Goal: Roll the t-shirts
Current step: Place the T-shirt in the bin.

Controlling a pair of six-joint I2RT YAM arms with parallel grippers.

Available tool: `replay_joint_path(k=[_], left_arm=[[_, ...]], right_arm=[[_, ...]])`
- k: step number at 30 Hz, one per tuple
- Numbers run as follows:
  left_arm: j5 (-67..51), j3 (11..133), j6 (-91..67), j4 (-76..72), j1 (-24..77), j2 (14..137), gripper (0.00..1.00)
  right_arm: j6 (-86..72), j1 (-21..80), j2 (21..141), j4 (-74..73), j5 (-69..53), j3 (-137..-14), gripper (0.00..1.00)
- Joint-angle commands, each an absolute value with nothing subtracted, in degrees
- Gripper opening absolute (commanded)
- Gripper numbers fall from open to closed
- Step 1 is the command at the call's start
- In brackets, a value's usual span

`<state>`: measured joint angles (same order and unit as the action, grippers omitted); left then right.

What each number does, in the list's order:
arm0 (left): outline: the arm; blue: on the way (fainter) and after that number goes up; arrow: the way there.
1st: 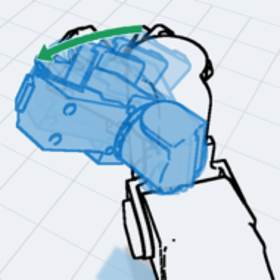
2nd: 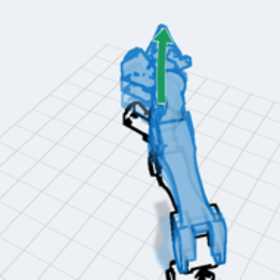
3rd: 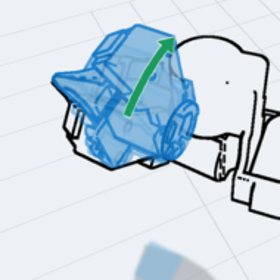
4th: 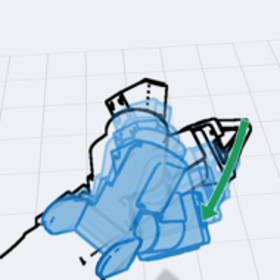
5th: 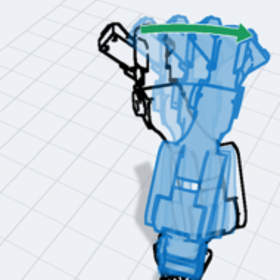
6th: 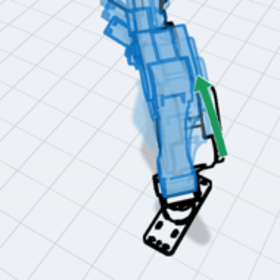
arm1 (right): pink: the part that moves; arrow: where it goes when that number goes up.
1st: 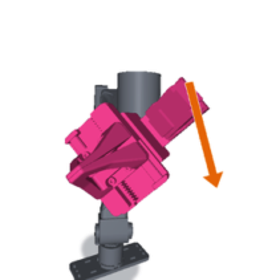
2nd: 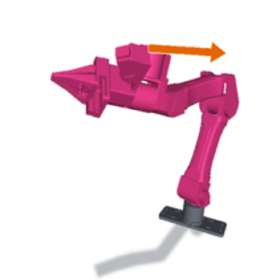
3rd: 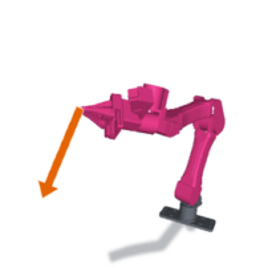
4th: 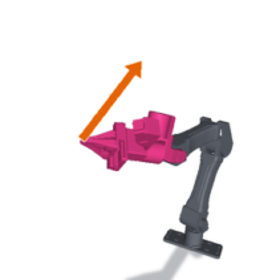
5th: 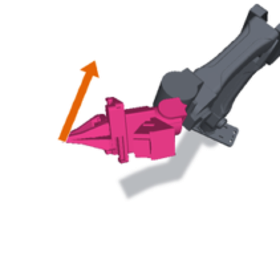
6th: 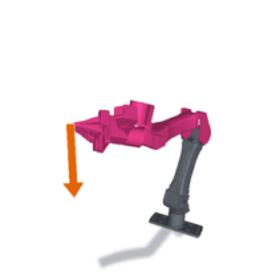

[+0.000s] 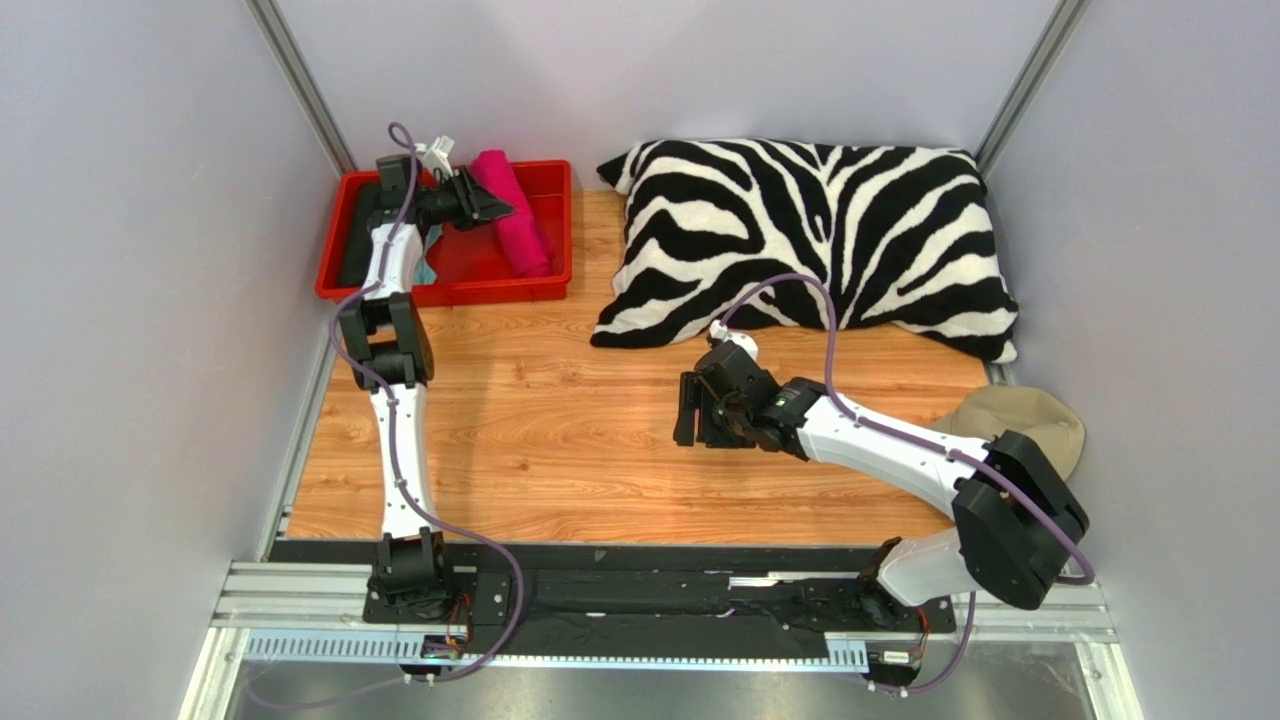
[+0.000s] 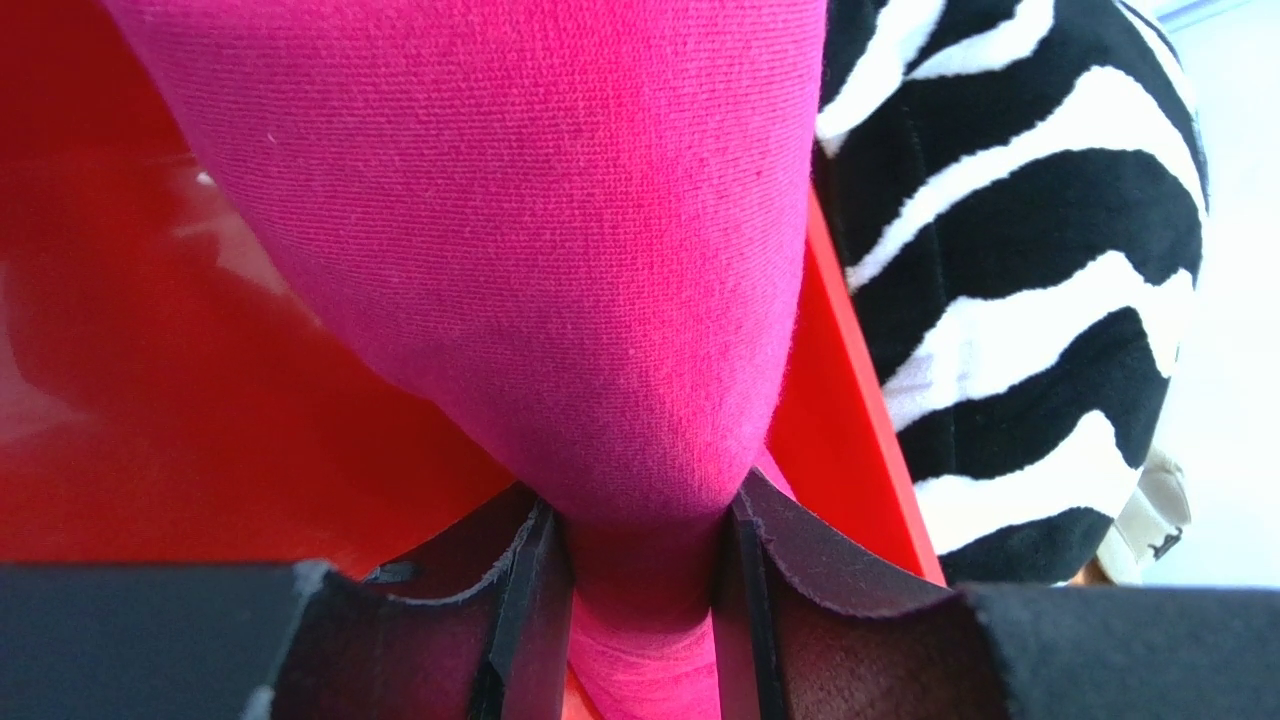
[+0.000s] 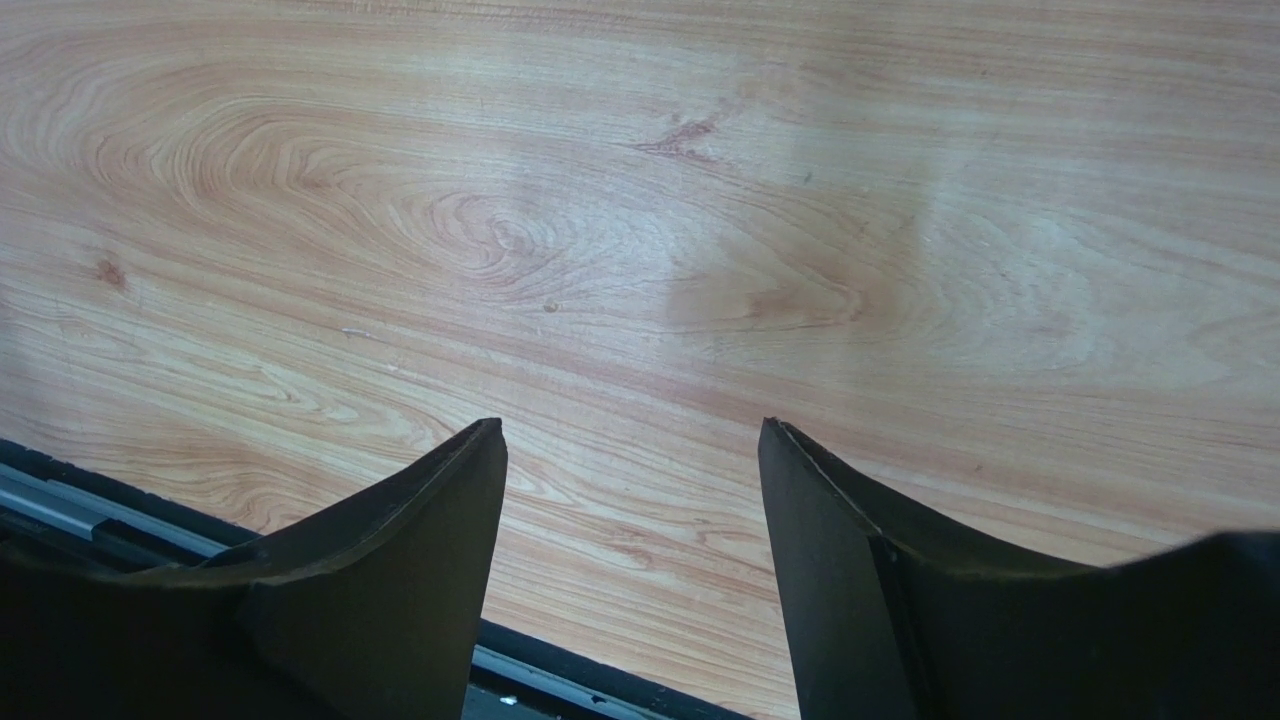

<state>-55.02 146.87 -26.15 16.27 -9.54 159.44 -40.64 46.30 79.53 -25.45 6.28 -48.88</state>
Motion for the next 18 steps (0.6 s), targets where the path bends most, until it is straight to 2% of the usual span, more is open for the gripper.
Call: replay_joint_path(k=[1, 8, 10, 13, 18], left_arm=[[-53.97, 149.85, -24.26, 18.80, -10.11, 159.17, 0.00], [-48.88, 149.33, -23.38, 23.02, -10.20, 159.26, 0.00], [-47.03, 148.28, -23.03, 24.25, -10.28, 158.38, 0.04], [-44.04, 147.30, -22.85, 25.57, -10.55, 157.85, 0.04], [-39.73, 146.78, -23.46, 27.77, -11.07, 157.50, 0.10]], right_arm=[[-40.08, 46.06, 80.51, -22.06, 4.83, -51.59, 0.66], [-40.17, 45.97, 81.65, -20.74, 3.69, -51.59, 0.66], [-40.17, 45.97, 81.56, -20.48, 3.60, -51.42, 0.66], [-39.99, 45.97, 81.56, -20.30, 3.43, -51.24, 0.66], [-39.73, 45.97, 80.77, -20.30, 3.60, -50.63, 0.66]])
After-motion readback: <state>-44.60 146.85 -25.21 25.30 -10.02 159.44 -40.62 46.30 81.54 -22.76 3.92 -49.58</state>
